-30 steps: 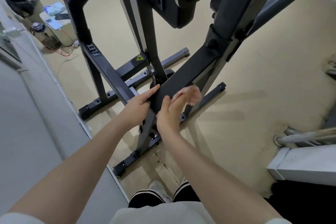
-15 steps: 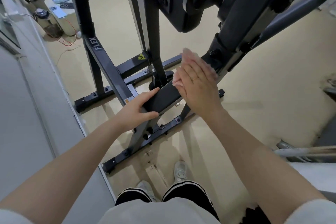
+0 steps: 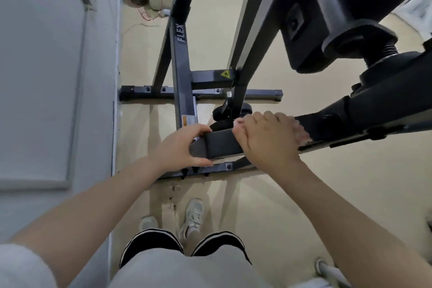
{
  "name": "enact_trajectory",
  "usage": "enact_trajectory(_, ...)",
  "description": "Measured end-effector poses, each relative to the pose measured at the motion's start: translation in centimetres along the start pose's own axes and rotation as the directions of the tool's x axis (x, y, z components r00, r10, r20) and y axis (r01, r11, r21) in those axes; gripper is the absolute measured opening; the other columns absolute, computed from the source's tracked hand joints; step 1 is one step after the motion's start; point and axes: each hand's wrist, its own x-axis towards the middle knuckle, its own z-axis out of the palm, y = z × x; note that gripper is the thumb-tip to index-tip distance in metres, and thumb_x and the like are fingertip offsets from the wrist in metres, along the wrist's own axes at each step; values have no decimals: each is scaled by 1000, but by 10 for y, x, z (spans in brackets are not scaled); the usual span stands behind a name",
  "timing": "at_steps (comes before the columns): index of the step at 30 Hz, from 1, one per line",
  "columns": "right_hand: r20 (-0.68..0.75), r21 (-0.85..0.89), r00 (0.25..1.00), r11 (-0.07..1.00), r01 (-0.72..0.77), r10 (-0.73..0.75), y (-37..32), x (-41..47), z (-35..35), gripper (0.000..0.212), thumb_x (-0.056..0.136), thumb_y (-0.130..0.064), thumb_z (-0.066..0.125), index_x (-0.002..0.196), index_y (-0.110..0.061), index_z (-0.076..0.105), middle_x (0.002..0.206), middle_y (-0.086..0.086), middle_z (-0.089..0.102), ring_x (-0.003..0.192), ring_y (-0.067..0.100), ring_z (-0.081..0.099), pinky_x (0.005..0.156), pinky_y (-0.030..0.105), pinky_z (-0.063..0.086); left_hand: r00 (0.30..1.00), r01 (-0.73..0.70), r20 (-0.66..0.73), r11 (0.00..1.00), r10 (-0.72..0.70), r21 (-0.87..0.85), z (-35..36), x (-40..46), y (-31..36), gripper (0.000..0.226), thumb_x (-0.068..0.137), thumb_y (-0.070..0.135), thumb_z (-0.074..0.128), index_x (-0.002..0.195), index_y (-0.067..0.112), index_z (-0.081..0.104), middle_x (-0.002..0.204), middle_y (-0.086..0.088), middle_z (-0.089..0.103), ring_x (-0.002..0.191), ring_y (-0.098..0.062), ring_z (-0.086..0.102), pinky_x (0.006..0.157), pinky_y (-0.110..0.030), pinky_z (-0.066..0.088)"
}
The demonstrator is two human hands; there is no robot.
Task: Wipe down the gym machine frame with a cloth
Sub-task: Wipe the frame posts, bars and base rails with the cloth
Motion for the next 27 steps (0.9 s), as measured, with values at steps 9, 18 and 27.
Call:
enact_trajectory(9, 181, 40, 905, 922, 385, -385, -12, 3, 5, 50, 96, -41, 24, 123, -14, 57, 106, 5, 65, 92, 26, 60, 77, 38, 44, 965, 102, -209, 960, -159, -261, 32, -15, -11, 59, 67, 19, 84, 114, 27, 49, 110, 8, 57, 105, -8, 55, 92, -14, 44)
enact_trajectory(18, 397, -115, 725, 753, 648, -563, -80, 18, 31, 37, 100, -24, 34, 128, -6, 50, 131, 11, 49, 122, 30, 40, 100, 42, 29, 878, 293, -251, 873, -407, -390, 55, -30, -40, 68, 78, 16, 75, 136, 15, 40, 122, 8, 49, 107, 1, 47, 82, -7, 35)
enact_trajectory(27, 559, -585, 768, 508, 632, -312, -114, -1, 81, 82, 89, -39, 56, 143, 11, 21, 139, 42, 29, 129, 60, 27, 105, 65, 23, 788, 357, -367, 852, -495, -383, 41, -65, -86, 46, 84, 17, 68, 127, 19, 52, 126, 5, 51, 111, -9, 50, 94, -27, 43)
